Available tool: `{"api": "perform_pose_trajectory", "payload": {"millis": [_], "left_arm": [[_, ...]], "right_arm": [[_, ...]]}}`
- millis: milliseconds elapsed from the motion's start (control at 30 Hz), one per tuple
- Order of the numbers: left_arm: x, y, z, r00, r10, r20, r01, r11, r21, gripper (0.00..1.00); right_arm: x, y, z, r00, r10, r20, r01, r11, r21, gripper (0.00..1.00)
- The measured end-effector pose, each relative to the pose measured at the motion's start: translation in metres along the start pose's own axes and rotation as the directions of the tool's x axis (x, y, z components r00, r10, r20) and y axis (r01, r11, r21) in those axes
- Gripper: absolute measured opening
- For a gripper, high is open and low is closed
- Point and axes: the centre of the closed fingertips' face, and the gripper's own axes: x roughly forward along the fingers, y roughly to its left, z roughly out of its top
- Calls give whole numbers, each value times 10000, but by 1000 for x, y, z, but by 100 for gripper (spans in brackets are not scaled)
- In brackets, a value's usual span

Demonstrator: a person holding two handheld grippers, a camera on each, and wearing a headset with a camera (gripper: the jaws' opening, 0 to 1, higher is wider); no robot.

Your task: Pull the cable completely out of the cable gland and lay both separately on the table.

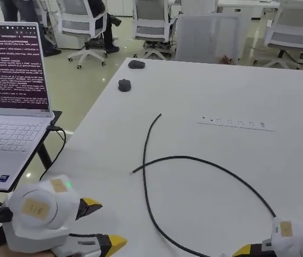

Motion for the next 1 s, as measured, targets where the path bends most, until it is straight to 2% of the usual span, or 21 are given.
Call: {"api": "perform_pose_trajectory", "payload": {"millis": [67,133,233,267,300,333,367,467,500,567,600,633,667,733,800,867,900,933,967,1000], "left_arm": [[0,-5,4,9996,-275,63,274,9995,143,52],[1,-15,14,9959,-806,414,784,9955,525,51],[4,-33,34,9809,-1689,966,1619,9838,770,51],[6,-42,44,9696,-2119,1222,2011,9749,951,51],[8,-46,50,9616,-2384,1362,2248,9684,1081,52],[10,-52,58,9496,-2772,1463,2600,9573,1261,52],[11,-54,60,9457,-2884,1501,2695,9535,1346,52],[19,-69,78,9168,-3612,1702,3268,9237,1997,50],[21,-71,82,9120,-3721,1728,3353,9186,2091,49],[25,-79,89,8960,-4075,1762,3626,9007,2392,46],[26,-85,94,8803,-4365,1857,3852,8863,2573,44],[26,-88,97,8714,-4516,1914,3979,8790,2627,43],[27,-94,100,8548,-4799,1974,4238,8652,2678,42],[30,-103,104,8304,-5217,1958,4676,8435,2643,41],[32,-107,106,8213,-5379,1904,4833,8331,2688,39],[29,-113,114,7942,-5657,2217,5127,8198,2550,37],[26,-116,119,7759,-5817,2441,5323,8114,2416,36],[23,-118,122,7631,-5930,2569,5451,8042,2370,35],[20,-121,126,7454,-6091,2708,5622,7928,2354,35],[18,-123,127,7346,-6227,2695,5767,7822,2356,34]], "right_arm": [[-6,1,12,9999,-48,136,51,9997,-241,10],[-12,1,24,9994,-140,310,154,9988,-470,10],[-23,1,43,9968,-282,749,330,9974,-633,10],[-26,1,47,9958,-328,856,384,9972,-648,10],[-29,2,51,9945,-373,978,440,9967,-676,10],[-32,3,56,9932,-404,1092,485,9962,-726,10],[-35,3,60,9921,-443,1172,536,9955,-781,10],[-46,5,74,9878,-593,1443,755,9911,-1097,10],[-49,6,77,9868,-614,1502,793,9900,-1163,10],[-55,8,87,9832,-651,1703,886,9871,-1337,10],[-58,10,92,9816,-643,1797,914,9849,-1471,10],[-60,11,95,9803,-654,1862,956,9827,-1585,10],[-64,12,101,9782,-707,1950,1065,9780,-1793,10],[-69,14,109,9753,-680,2102,1106,9740,-1978,10],[-74,16,116,9719,-693,2251,1205,9675,-2224,10],[-81,17,124,9680,-715,2407,1326,9596,-2481,10],[-85,19,129,9651,-667,2531,1338,9569,-2578,10],[-87,20,131,9634,-630,2606,1335,9556,-2627,10],[-89,21,133,9616,-634,2668,1382,9525,-2714,10],[-91,22,135,9608,-637,2698,1424,9484,-2834,10]]}}
